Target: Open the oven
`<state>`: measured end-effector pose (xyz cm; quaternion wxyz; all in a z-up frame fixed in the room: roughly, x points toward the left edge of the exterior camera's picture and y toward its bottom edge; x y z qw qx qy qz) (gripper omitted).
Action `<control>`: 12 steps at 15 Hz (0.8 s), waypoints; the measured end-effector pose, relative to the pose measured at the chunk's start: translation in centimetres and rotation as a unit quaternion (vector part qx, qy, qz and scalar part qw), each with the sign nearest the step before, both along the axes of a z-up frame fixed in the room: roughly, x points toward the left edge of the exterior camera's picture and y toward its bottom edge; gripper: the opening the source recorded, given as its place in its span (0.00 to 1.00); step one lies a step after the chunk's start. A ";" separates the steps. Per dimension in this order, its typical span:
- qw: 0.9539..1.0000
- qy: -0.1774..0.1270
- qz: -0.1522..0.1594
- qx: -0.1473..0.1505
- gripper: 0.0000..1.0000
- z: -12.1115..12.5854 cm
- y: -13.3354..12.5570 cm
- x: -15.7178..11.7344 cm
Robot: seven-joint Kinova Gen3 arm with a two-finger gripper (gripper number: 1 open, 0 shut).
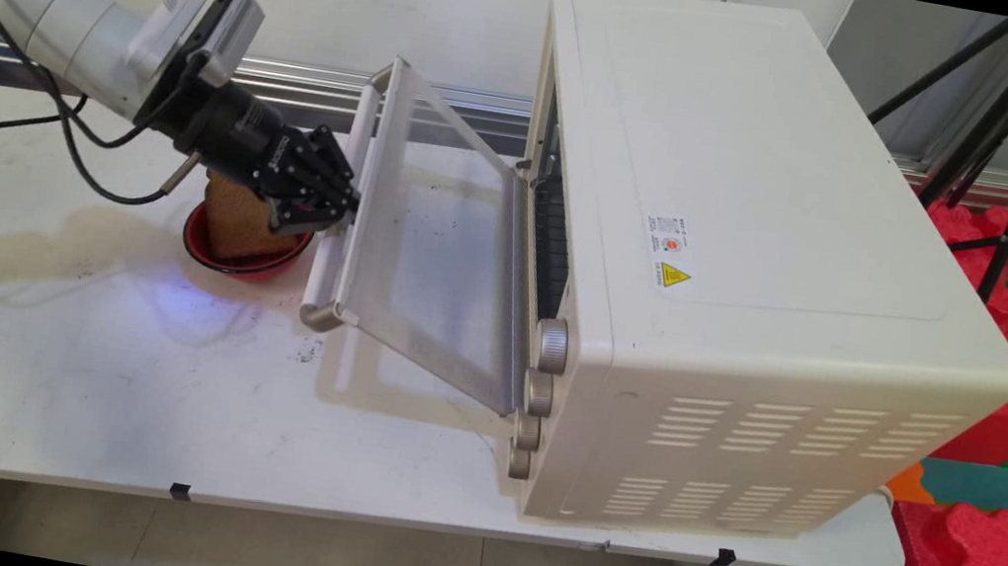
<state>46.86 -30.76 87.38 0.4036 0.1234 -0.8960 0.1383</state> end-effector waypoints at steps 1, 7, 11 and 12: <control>1.000 -0.004 0.000 0.002 0.00 -0.3 0.2 0.3; 1.000 -0.024 -0.004 0.013 0.00 -2.2 1.2 1.8; 0.999 -0.034 -0.006 0.019 0.00 -3.2 1.8 2.5; 0.999 -0.036 -0.006 0.021 0.00 -3.5 1.9 2.8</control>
